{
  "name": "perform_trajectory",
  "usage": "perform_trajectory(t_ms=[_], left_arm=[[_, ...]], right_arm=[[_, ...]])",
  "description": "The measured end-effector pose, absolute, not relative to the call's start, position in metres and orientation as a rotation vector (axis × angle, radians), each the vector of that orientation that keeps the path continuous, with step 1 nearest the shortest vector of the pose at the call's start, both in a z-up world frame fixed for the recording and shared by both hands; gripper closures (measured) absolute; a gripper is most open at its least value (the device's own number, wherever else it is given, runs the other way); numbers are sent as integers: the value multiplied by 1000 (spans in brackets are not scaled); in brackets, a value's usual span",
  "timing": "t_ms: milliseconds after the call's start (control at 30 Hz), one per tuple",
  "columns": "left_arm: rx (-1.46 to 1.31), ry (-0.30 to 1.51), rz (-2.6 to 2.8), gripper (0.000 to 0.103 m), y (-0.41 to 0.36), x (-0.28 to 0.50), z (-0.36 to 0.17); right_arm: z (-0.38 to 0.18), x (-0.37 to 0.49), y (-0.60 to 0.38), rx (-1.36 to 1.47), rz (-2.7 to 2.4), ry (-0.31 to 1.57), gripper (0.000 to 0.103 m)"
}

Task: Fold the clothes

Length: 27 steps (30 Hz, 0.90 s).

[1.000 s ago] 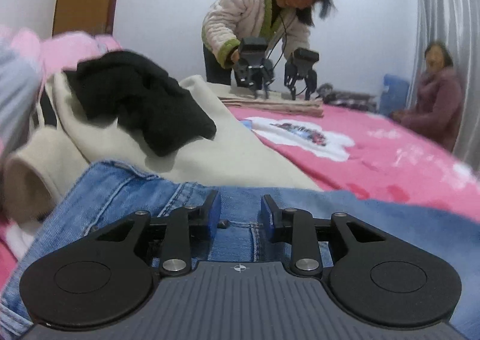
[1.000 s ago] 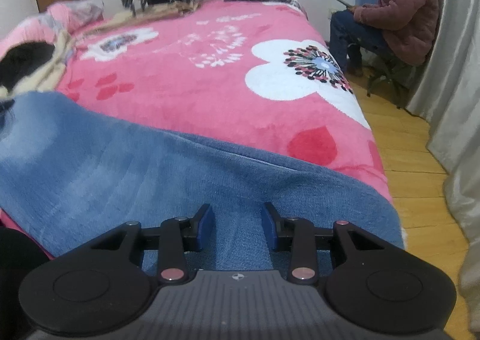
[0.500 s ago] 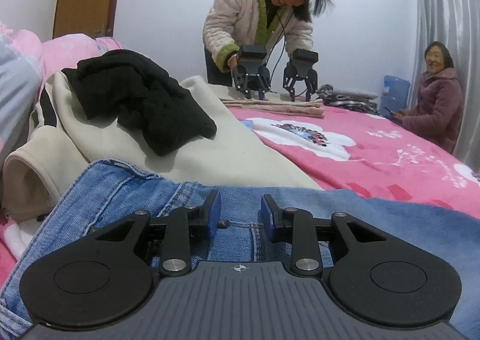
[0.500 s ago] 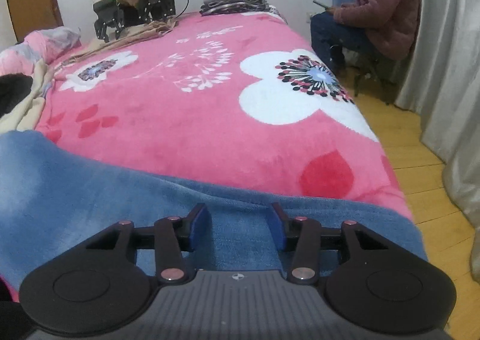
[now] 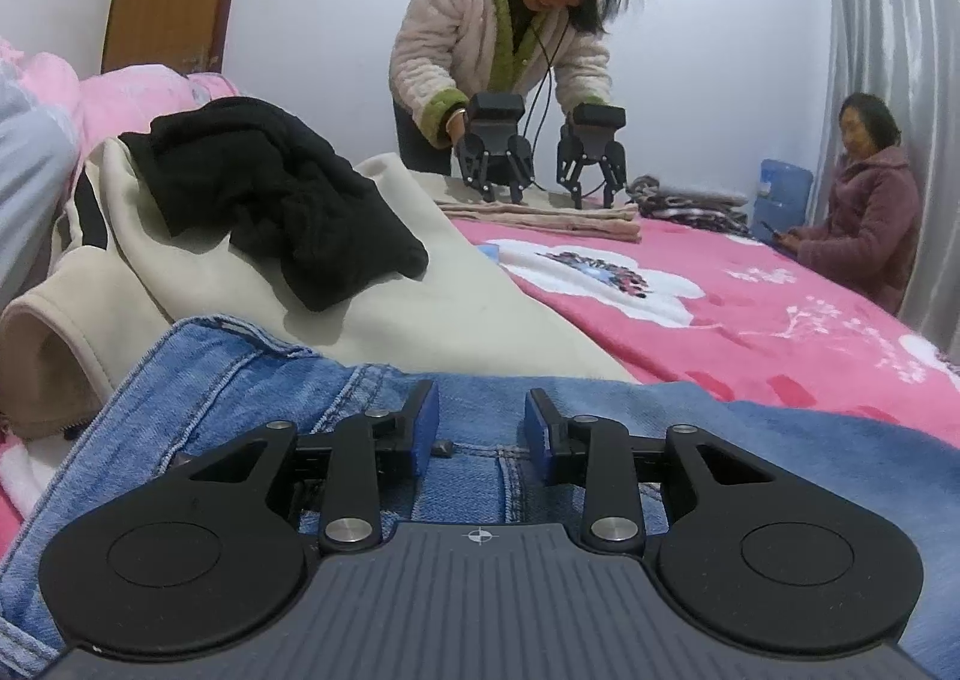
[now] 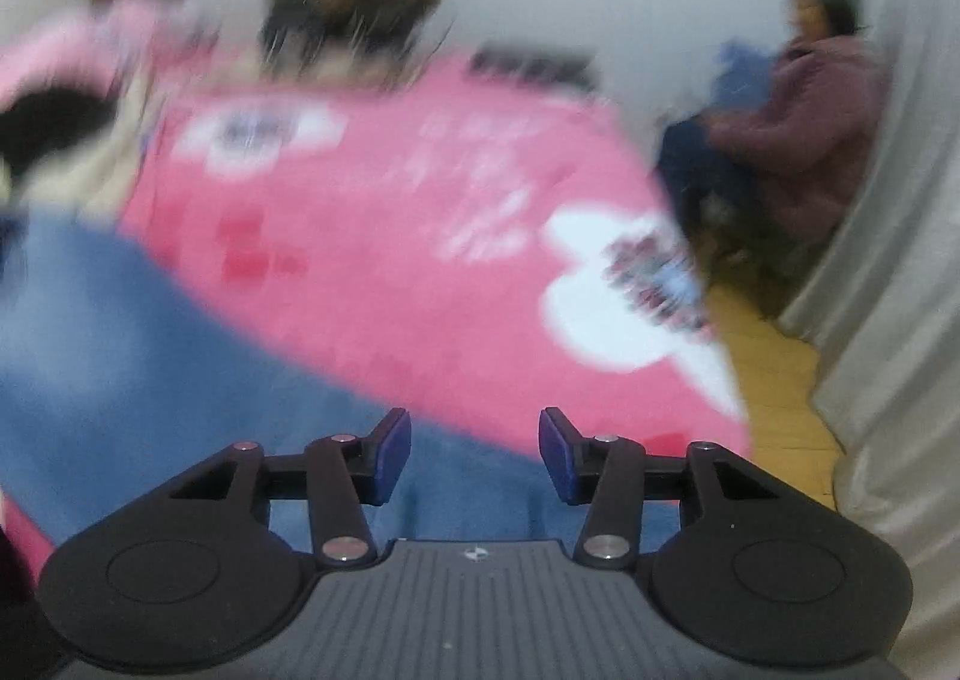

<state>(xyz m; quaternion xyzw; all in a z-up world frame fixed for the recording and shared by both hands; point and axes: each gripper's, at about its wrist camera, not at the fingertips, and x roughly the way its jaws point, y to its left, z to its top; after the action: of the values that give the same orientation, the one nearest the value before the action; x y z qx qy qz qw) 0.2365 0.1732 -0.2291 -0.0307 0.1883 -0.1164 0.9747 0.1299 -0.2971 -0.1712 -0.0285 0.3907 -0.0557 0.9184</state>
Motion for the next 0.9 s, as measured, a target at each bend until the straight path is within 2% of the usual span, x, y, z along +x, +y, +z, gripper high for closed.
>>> perform_trajectory(t_ms=[67, 167, 367, 433, 500, 567, 600, 667, 733, 867, 900], left_arm=[[-46, 377, -229, 72, 170, 237, -230], [-44, 377, -230, 72, 170, 239, -231], [-23, 390, -217, 71, 167, 241, -228], [102, 401, -151, 71, 147, 240, -226], [323, 406, -61, 71, 114, 236, -226], [558, 436, 3, 76, 78, 228, -220], [563, 433, -31, 77, 67, 219, -210], [341, 412, -254, 73, 57, 197, -187], [179, 472, -438, 71, 33, 193, -180], [360, 670, -611, 70, -30, 200, -214], [385, 623, -613, 69, -28, 194, -219]], right_arm=[[-195, 147, -297, -48, -130, 878, 55], [-194, 158, -295, -57, -146, 923, 55], [-162, 150, -290, -30, -78, 834, 56], [-164, 155, -285, 19, 6, 834, 56], [-185, 164, -280, 7, 73, 914, 56], [-198, 160, -280, -9, 72, 911, 55], [-196, 157, -282, 14, 57, 904, 55], [-192, 152, -285, 48, 37, 884, 54], [-191, 150, -286, 70, 68, 864, 54], [-194, 154, -283, 46, 135, 872, 51], [-192, 155, -283, 14, 137, 888, 51]])
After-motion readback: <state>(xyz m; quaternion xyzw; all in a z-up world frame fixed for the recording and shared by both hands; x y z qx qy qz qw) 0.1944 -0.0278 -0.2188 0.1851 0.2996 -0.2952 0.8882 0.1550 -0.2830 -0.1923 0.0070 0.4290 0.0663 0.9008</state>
